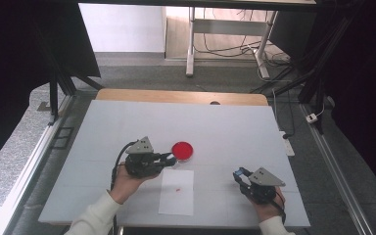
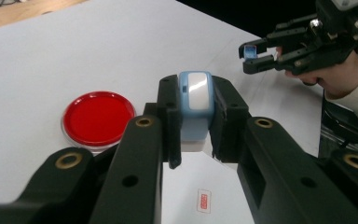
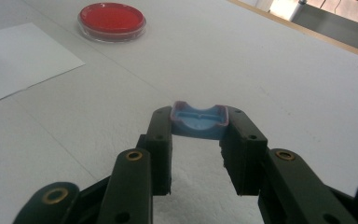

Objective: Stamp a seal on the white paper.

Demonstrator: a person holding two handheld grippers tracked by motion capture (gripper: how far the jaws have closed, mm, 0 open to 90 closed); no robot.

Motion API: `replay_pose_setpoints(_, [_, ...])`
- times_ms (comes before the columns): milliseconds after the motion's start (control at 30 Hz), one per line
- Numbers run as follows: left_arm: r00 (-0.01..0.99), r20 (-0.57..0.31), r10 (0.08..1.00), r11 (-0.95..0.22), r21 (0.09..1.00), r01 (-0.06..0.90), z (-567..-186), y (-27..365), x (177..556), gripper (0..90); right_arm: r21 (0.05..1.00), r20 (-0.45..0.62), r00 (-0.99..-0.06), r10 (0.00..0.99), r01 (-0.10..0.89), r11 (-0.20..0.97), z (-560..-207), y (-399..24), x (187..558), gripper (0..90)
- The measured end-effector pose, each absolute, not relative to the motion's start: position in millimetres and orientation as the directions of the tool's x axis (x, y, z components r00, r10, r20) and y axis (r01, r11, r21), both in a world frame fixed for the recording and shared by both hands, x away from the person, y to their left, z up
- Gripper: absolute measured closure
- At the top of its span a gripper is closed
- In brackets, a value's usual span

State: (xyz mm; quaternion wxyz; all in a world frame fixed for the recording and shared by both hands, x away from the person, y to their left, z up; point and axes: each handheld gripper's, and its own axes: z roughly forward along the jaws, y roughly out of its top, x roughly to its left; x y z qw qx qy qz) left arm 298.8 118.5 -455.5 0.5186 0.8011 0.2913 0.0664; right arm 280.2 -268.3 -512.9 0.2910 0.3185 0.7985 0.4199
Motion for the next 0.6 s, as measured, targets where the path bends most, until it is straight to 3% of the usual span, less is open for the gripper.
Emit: replay_pose_setpoints(600, [0.809,-0.212,0.549,-0.249,0.882,0.401,-447.2,124.3,302.9,75.0,0.853,-0.203,-0.628,0.752,0.264,0.450,-512.5,-267.6,279.4,64.7])
